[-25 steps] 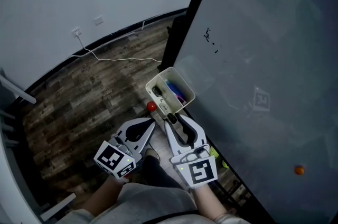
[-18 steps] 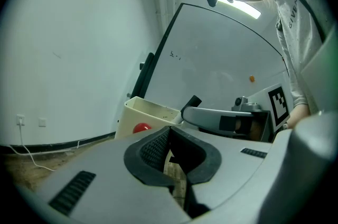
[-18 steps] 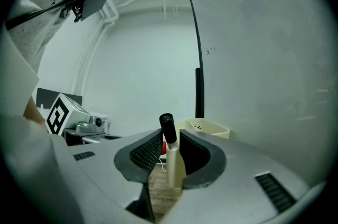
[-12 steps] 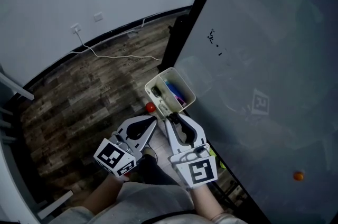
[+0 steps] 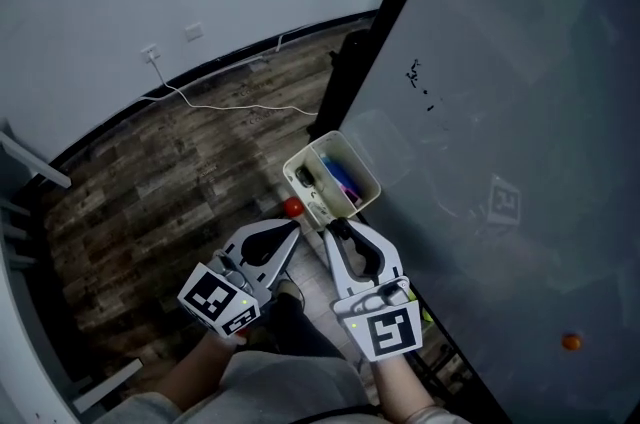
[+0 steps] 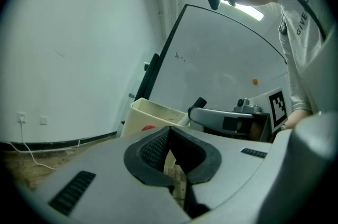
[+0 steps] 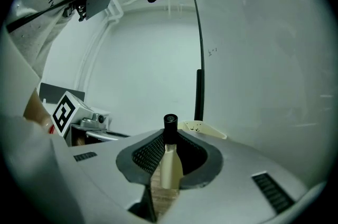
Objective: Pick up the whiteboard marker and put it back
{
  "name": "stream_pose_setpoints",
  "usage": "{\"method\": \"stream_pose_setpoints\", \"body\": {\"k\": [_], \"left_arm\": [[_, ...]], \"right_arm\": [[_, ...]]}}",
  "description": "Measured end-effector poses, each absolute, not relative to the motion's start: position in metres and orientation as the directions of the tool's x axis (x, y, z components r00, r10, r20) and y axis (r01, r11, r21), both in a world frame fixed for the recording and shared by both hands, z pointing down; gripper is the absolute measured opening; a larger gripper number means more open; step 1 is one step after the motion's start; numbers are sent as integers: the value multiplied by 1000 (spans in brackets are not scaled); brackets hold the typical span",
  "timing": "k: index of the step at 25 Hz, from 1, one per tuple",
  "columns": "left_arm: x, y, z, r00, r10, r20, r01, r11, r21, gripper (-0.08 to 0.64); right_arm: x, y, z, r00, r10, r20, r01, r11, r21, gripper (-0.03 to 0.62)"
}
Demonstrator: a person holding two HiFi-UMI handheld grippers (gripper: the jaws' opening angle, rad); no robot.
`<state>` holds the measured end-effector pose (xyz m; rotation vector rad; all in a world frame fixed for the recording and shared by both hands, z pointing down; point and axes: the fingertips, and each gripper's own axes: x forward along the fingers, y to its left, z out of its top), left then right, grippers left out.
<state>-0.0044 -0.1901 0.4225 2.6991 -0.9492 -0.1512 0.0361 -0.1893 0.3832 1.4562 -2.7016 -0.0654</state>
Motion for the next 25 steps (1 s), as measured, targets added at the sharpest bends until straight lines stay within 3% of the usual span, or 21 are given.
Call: {"method": "stream_pose_setpoints", "body": {"k": [25], "left_arm": [[-2,-183,413,783,-622,-15,-593,-754,283,15]], "right_arm": [[43,-182,367,-525,-851,6,-848,523,85,75]]}}
